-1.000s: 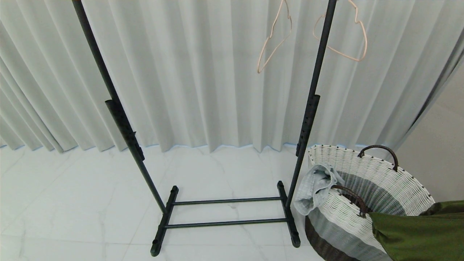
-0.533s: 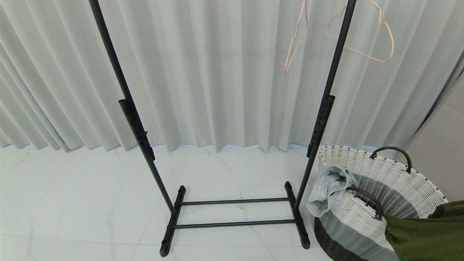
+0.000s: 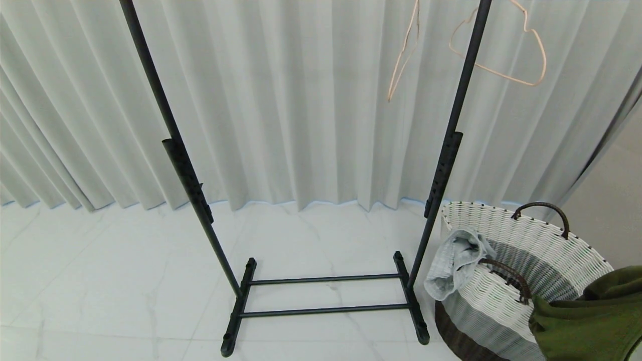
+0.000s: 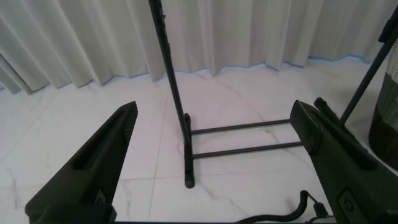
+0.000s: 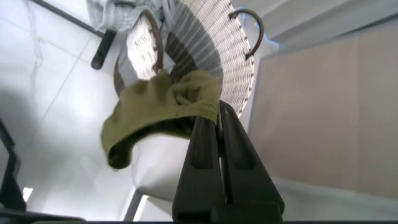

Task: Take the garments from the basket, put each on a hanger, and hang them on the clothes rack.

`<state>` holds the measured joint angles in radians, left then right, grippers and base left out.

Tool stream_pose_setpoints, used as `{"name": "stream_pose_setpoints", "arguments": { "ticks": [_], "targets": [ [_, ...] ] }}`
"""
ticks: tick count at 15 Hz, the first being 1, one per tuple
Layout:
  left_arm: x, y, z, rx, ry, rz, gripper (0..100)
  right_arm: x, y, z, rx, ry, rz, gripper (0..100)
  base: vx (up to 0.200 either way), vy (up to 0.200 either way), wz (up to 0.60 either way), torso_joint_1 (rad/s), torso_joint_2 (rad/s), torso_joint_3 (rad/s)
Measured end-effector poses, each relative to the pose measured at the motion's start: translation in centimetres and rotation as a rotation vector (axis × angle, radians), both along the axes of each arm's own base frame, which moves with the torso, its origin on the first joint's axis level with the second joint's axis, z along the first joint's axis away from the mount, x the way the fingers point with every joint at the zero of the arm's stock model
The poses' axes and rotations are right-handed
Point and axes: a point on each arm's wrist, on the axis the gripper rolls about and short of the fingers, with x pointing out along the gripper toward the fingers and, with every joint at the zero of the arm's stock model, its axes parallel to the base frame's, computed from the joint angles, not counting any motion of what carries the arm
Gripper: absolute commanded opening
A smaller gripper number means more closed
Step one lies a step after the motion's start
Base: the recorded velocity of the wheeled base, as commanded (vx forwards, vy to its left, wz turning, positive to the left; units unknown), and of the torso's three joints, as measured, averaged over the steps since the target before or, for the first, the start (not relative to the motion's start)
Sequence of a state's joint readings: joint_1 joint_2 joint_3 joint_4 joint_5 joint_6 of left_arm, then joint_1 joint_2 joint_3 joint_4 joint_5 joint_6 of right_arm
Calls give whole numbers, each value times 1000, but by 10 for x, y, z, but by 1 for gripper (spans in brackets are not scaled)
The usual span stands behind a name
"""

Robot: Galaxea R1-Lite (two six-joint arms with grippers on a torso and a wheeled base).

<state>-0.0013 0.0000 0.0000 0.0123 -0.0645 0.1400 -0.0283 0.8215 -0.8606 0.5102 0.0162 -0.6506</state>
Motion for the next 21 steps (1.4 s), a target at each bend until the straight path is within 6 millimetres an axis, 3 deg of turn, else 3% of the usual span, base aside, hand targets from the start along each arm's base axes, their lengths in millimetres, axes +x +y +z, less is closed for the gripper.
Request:
{"name": "stream_pose_setpoints", "arguments": {
  "ticks": [4,7,9,11,14,17,21],
  "targets": [
    [0,0,0,-43,0,2,100,6,3,24,7,-4,43,0,0,0,0,0,0,0],
    [-1,0,5,-53,-12,-16,100,-1,8,57,46,-13,115,0,0,0,0,0,0,0],
    [-5,0,35,-85,-64,-59,100,-2,14,72,68,-16,213,0,0,0,0,0,0,0],
    [0,0,81,-92,-77,-143,100,4,22,81,115,-12,291,0,0,0,0,0,0,0],
    [32,-5,129,17,0,-270,100,16,39,88,313,33,347,0,0,0,0,0,0,0],
    [83,-16,154,118,118,-382,100,28,62,92,503,74,399,0,0,0,0,0,0,0],
    [138,-59,176,25,269,-601,100,42,82,91,530,97,454,0,0,0,0,0,0,0]
  ]
}}
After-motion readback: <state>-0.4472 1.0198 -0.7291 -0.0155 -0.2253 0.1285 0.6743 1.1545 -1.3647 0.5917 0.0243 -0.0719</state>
